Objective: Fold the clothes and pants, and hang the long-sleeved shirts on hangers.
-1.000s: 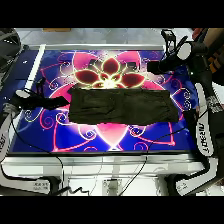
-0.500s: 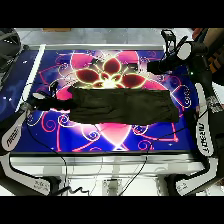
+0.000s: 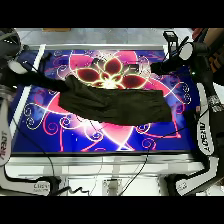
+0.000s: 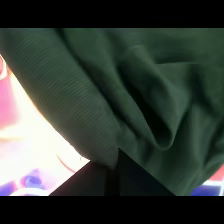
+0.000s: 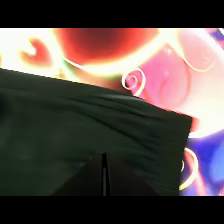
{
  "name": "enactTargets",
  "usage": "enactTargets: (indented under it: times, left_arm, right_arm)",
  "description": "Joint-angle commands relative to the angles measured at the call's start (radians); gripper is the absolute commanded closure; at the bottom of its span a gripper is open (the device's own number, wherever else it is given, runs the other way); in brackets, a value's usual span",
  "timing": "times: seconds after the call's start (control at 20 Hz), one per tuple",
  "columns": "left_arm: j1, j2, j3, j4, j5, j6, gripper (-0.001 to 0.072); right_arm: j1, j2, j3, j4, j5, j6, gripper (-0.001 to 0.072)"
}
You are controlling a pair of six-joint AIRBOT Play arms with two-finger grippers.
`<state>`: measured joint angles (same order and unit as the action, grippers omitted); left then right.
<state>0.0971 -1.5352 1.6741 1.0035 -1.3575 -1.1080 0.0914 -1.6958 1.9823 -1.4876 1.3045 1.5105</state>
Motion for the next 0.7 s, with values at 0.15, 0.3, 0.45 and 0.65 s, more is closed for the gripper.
enactTargets:
  times: [0.15,0.3,0.45,0.65]
  left_arm:
    - [-0.019,0.204,0.156,0.067,-0.128,-0.082,0.0694]
    - [-0.035,0.235,0.156,0.067,-0.129,-0.082,0.0695]
    - [-0.050,0.225,0.155,0.066,-0.129,-0.082,0.0694]
    - [-0.073,0.216,0.155,0.066,-0.129,-0.082,0.0693]
  right_arm:
    - [-0.010,-0.002,-0.175,0.112,-0.015,-0.016,0.0682]
    - [0.002,-0.002,-0.291,0.250,-0.092,-0.040,0.0683]
    - [0.060,-0.002,-0.377,0.387,-0.192,-0.067,0.0683]
    - [0.238,-0.003,-0.470,0.499,-0.463,-0.064,0.0683]
